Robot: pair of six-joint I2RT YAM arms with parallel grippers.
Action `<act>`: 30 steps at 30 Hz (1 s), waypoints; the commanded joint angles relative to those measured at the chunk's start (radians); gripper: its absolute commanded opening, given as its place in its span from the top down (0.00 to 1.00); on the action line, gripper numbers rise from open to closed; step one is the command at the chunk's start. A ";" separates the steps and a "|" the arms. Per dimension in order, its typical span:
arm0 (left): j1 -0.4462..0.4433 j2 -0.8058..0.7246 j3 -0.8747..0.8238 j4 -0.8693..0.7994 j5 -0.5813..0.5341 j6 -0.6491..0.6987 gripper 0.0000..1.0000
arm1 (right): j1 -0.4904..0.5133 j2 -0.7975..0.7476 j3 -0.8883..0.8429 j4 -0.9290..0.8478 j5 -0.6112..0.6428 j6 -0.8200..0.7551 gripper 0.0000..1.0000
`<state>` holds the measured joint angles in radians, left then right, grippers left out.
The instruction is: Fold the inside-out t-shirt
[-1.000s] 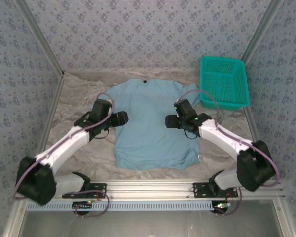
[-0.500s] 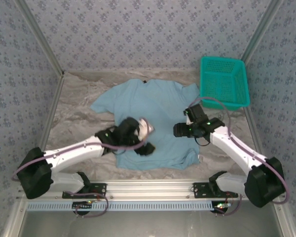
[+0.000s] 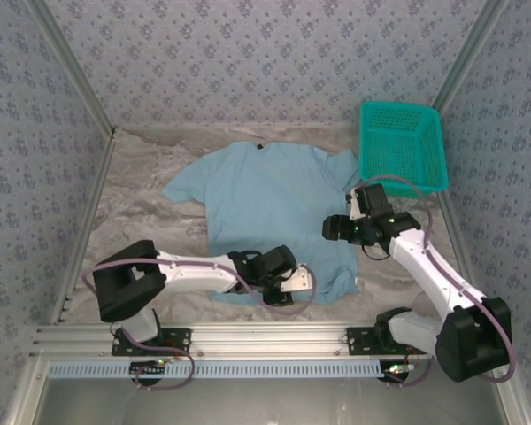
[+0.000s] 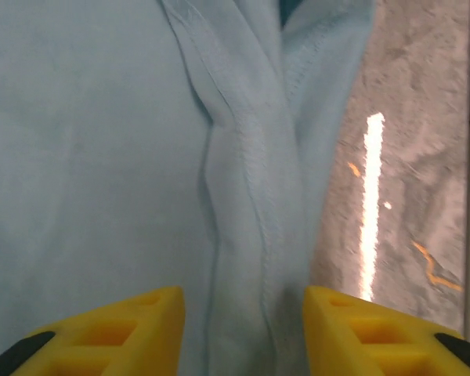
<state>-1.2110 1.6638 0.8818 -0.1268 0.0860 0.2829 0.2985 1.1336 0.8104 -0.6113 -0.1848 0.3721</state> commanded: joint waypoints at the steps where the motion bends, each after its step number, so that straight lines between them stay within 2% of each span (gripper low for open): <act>1: 0.001 0.025 0.048 0.050 -0.042 0.039 0.66 | -0.008 -0.029 -0.031 -0.006 -0.032 -0.011 0.23; 5: 0.024 0.052 0.069 0.035 0.006 0.009 0.85 | -0.010 -0.033 -0.035 -0.011 -0.034 -0.013 0.22; 11: 0.075 0.041 0.067 0.028 0.113 -0.032 0.97 | -0.014 -0.046 -0.027 -0.032 -0.022 -0.019 0.23; 13: 0.092 0.034 0.068 0.027 0.156 -0.053 0.98 | -0.016 -0.052 -0.023 -0.043 -0.015 -0.022 0.22; 14: 0.097 0.028 0.066 0.024 0.185 -0.057 0.95 | -0.017 -0.056 -0.021 -0.049 -0.013 -0.024 0.23; 18: 0.087 0.042 0.053 0.042 0.220 -0.034 0.64 | -0.018 -0.066 -0.026 -0.047 -0.012 -0.024 0.22; 20: 0.081 0.069 0.071 0.031 0.214 -0.018 0.57 | -0.022 -0.062 -0.028 -0.047 -0.016 -0.024 0.22; 22: 0.077 0.097 0.092 0.021 0.216 -0.013 0.55 | -0.021 -0.057 -0.030 -0.044 -0.022 -0.024 0.22; 24: 0.077 0.120 0.109 0.020 0.197 -0.011 0.61 | -0.022 -0.058 -0.031 -0.048 -0.024 -0.025 0.23; 27: 0.079 0.132 0.129 0.021 0.191 -0.012 0.82 | -0.022 -0.064 -0.033 -0.048 -0.025 -0.027 0.22; 30: 0.082 0.120 0.134 0.019 0.206 -0.026 0.91 | -0.022 -0.066 -0.034 -0.051 -0.025 -0.027 0.22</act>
<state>-1.1275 1.7935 0.9813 -0.1036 0.2665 0.2619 0.2829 1.0824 0.7830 -0.6308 -0.1997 0.3649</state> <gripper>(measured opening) 0.101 0.776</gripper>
